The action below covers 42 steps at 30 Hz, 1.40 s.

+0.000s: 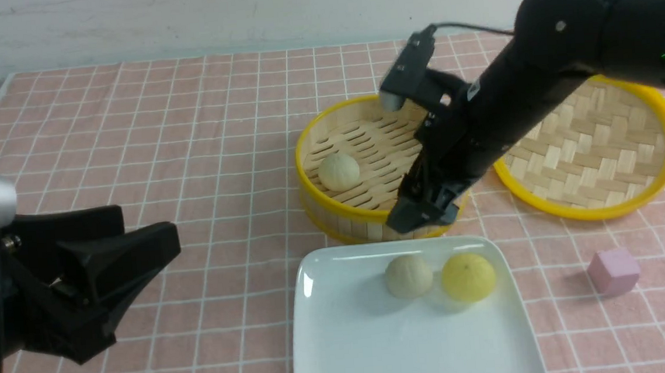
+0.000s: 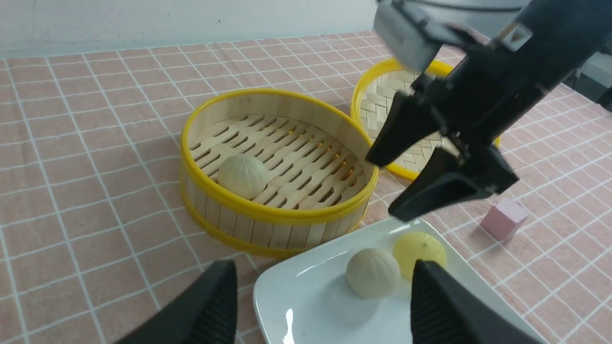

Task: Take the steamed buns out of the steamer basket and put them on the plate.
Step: Use the left arm to grab the steamed stuffed bun that is closest to it

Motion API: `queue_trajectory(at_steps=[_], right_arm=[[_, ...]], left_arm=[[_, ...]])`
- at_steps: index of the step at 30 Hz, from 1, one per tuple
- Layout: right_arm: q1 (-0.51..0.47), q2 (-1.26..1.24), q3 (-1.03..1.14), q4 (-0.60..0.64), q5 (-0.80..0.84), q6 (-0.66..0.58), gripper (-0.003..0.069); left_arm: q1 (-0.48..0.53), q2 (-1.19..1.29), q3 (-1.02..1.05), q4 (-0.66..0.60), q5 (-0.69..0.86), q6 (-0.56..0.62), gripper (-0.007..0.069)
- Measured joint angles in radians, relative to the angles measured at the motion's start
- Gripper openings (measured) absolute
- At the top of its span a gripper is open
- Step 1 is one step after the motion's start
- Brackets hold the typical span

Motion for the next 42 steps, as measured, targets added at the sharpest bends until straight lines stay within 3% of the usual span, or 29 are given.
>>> queue_trajectory(at_steps=[9, 18, 23, 27, 29, 32, 38, 42], right_arm=[[0.0, -0.323, 0.0, -0.194, -0.145, 0.237, 0.0534], [0.0, -0.589, 0.019, -0.513, -0.084, 0.576, 0.0528], [0.0, -0.699, 0.068, -0.535, -0.037, 0.599, 0.0528], [0.0, -0.822, 0.147, -0.526, -0.014, 0.613, 0.0528], [0.0, -0.85, 0.166, -0.522, -0.012, 0.618, 0.0528], [0.0, -0.963, 0.248, -0.508, -0.005, 0.625, 0.0528], [0.0, -1.123, 0.382, -0.505, -0.002, 0.627, 0.0528], [0.0, -1.2, 0.456, -0.505, -0.003, 0.628, 0.0528]], left_arm=[[0.0, 0.0, 0.0, 0.0, 0.0, 0.004, 0.0491], [0.0, 0.0, 0.0, -0.008, -0.007, 0.056, 0.0491], [0.0, 0.006, 0.0, -0.084, -0.047, 0.122, 0.0491], [0.0, 0.091, 0.0, -0.261, -0.063, 0.268, 0.0491], [0.0, 0.12, 0.0, -0.292, -0.05, 0.309, 0.0491], [0.0, 0.251, -0.004, -0.394, 0.031, 0.439, 0.0491], [0.0, 0.418, -0.101, -0.395, 0.085, 0.521, 0.0491], [0.0, 0.523, -0.241, -0.348, 0.09, 0.468, 0.0491]])
